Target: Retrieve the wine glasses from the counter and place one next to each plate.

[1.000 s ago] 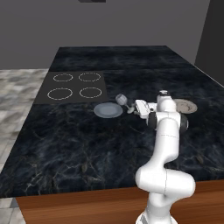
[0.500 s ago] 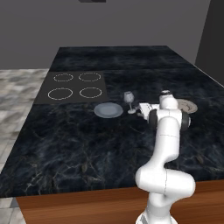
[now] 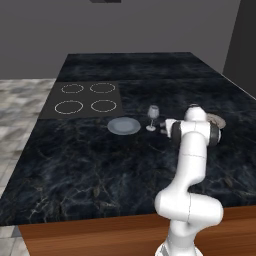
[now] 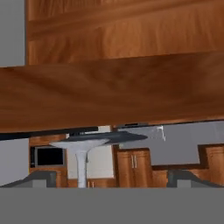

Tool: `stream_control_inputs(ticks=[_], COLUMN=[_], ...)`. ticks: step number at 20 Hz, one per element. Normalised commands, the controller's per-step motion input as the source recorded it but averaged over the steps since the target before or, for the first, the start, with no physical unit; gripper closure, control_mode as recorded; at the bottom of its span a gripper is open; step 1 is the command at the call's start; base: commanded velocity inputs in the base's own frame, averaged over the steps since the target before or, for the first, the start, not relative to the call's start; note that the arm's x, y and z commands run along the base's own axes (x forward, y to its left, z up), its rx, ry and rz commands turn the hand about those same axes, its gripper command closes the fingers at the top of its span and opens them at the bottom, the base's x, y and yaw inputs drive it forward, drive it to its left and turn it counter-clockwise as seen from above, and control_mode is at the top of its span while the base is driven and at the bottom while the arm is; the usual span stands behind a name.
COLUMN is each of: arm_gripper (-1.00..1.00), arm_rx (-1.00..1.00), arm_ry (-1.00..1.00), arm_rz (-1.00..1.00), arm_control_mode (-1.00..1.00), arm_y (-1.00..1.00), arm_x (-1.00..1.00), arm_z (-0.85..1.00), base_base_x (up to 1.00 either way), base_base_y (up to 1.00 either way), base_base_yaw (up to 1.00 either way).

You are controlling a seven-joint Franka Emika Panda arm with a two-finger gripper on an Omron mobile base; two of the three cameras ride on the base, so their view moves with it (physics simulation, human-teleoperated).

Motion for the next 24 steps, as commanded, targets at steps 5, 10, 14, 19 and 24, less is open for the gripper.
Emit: stream_control_inputs(ticks=[5,10,14,19,24], arm_gripper=[-1.00,-1.00,-1.00,-1.00,-1.00], arm_rx=[-0.10,-0.38,-0.68,-0.75,-0.45], arm_ry=[0.00,0.00,-0.02,-0.05,-0.01], arm_rz=[-0.10,-0.09,0.00,0.00,0.00], arm_control_mode=[-1.00,-1.00,-1.00,-1.00,-1.00], arm_y=[-0.30,-0.10,0.00,-0.02,-0.03], arm_x=[-0.45,-0.63,-0.99,-1.00,-1.00], arm_z=[0.02,0.20,0.03,0.00,0.31], base_base_x=[0.00,0.00,0.00,0.00,0.00], base_base_y=[0.00,0.00,0.00,0.00,0.00], base_base_yaw=[0.00,0.00,0.00,0.00,0.00])
